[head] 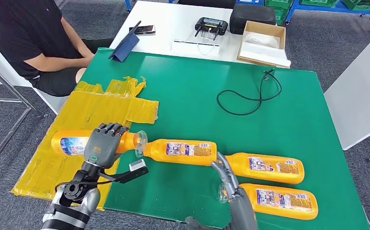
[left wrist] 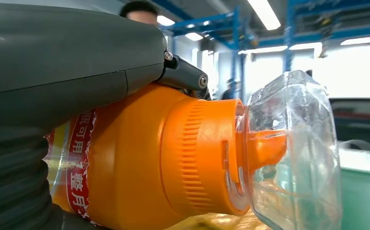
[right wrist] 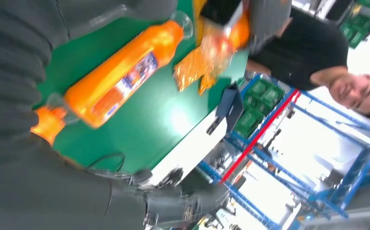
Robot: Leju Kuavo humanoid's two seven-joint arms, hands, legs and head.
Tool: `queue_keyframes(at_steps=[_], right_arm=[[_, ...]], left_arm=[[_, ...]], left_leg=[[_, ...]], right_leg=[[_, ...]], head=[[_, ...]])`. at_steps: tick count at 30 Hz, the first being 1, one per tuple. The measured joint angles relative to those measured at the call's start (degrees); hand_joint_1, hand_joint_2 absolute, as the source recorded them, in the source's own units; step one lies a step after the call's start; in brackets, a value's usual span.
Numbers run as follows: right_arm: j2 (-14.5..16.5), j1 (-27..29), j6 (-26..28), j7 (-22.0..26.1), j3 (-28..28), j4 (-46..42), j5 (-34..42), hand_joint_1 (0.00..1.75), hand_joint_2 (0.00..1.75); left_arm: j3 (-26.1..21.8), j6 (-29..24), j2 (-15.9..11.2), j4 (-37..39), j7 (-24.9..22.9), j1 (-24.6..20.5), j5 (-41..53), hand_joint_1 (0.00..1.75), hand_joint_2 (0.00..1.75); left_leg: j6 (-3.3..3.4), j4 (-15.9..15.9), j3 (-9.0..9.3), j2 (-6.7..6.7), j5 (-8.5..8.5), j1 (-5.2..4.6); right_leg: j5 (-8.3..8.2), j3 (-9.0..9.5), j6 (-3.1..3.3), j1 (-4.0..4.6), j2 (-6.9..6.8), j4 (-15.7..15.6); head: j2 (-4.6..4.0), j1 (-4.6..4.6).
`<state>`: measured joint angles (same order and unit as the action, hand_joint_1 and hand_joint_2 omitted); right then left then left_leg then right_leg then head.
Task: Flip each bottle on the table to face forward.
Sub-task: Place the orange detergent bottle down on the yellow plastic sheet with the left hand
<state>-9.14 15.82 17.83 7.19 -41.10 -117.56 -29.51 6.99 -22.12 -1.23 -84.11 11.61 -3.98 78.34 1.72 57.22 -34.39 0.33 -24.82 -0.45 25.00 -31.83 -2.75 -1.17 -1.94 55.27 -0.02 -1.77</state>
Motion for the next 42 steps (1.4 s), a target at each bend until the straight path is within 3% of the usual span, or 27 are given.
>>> queue_keyframes(at_steps=[6, 23, 28, 33, 37, 42], right_arm=[[-1.7, 0.66, -0.32, -0.15, 1.4, -2.58, 0.38, 0.0, 1.75], [-1.92, 0.48, -3.1, 0.28, 2.83, -3.2, -0.48, 0.0, 1.75], [-1.02, 1.19, -3.05, 0.26, 4.0, -3.11, -1.12, 0.0, 1.75], [1.02, 0.35, -7.87, -1.1, 8.97, -2.47, -1.41, 0.0, 1.75], [3.85, -3.6, -15.1, -2.21, 16.51, -0.3, -0.99, 0.0, 1.75], [6.02, -5.59, -17.39, -2.38, 21.27, 1.29, -1.78, 0.0, 1.75]], left_arm=[[-2.02, 0.32, -0.34, 0.68, 0.56, 0.47, -0.01, 1.75, 1.75], [-2.01, 2.22, 0.48, 2.55, 0.44, -1.06, 1.24, 1.75, 1.75], [-1.8, 7.08, 0.42, 0.86, 5.65, 2.18, -7.49, 1.75, 1.75], [2.2, 11.84, 0.37, -2.29, 8.08, 7.83, -12.69, 1.75, 1.75], [6.49, 12.71, 0.36, -2.19, 7.93, 7.85, -14.3, 1.75, 1.75], [8.91, 13.1, 0.29, -2.13, 7.9, 7.77, -15.14, 1.75, 1.75]], left_leg=[[0.03, 0.0, 0.0, -0.13, 0.04, -0.01], [0.03, 0.0, -0.02, -0.16, 0.05, -0.01], [0.02, 0.0, 0.0, -0.11, 0.03, -0.01], [0.01, 0.0, -0.08, -0.2, 0.01, -0.01], [0.12, -0.01, -0.05, -0.22, 0.1, -0.02], [0.21, 0.0, -0.01, -0.23, 0.2, -0.03]], right_leg=[[-0.01, 0.01, -0.01, 0.0, -0.09, -0.01], [-0.01, 0.0, -0.02, -0.01, -0.1, -0.01], [-0.01, 0.03, -0.01, 0.0, -0.06, 0.0], [0.04, -0.03, -0.01, -0.01, -0.13, -0.01], [-0.01, 0.01, -0.06, -0.02, -0.15, -0.02], [-0.08, 0.1, -0.12, -0.02, -0.17, -0.02]], head=[[0.01, -0.01], [0.0, -0.01], [0.0, -0.02], [0.0, 0.0], [0.0, 0.0], [0.0, -0.01]])
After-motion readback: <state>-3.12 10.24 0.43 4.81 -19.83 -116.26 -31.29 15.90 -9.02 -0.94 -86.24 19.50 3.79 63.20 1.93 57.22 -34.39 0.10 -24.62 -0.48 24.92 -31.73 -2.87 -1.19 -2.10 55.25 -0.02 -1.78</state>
